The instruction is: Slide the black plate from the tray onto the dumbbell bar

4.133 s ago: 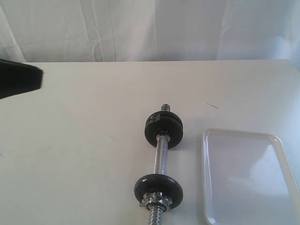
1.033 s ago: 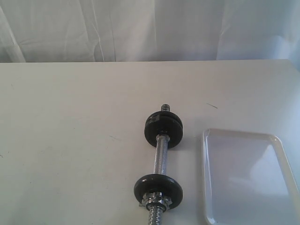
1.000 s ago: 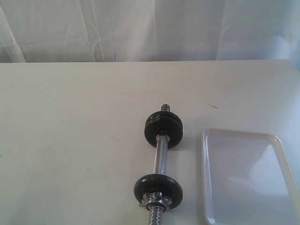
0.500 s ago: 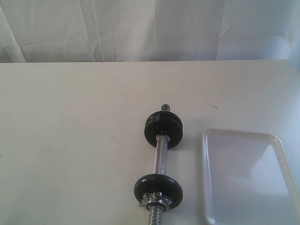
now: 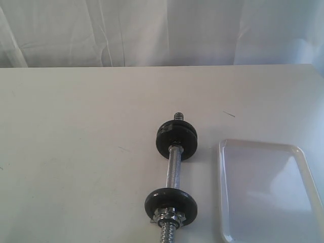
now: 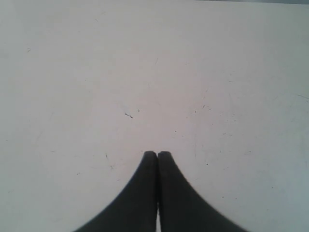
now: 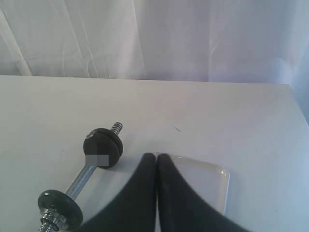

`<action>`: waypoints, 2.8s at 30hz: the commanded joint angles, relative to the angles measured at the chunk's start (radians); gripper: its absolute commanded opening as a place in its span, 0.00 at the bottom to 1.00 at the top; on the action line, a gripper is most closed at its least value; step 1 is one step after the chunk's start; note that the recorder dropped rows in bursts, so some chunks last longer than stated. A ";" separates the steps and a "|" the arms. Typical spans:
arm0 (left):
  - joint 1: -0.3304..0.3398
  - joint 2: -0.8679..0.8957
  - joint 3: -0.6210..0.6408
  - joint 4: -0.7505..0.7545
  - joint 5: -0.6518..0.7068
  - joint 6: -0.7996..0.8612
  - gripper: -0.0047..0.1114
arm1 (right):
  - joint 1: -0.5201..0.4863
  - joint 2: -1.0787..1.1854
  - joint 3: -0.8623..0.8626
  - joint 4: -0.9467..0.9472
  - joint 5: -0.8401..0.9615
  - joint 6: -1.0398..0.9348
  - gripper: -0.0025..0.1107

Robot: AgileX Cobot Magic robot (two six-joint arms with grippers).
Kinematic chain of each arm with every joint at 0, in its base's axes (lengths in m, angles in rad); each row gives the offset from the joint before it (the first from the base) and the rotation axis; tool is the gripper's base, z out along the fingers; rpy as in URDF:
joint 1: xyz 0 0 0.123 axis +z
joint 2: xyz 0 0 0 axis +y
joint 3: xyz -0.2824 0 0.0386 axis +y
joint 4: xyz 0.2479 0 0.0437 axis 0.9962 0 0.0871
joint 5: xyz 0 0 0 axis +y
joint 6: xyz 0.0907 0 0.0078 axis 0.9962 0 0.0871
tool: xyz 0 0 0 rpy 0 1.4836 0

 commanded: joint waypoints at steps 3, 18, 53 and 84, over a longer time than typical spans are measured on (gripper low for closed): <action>0.002 -0.004 0.005 0.001 -0.006 -0.006 0.04 | 0.003 -0.006 0.001 -0.005 -0.013 0.004 0.02; 0.002 -0.004 0.005 0.001 -0.006 -0.006 0.04 | 0.003 -0.006 0.052 -0.005 -0.020 0.004 0.02; 0.002 -0.004 0.005 0.001 -0.008 -0.006 0.04 | 0.003 -0.143 0.366 -0.001 -0.027 0.004 0.02; 0.002 -0.004 0.005 0.001 -0.010 -0.006 0.04 | 0.001 -0.143 0.769 -0.001 -0.686 0.004 0.02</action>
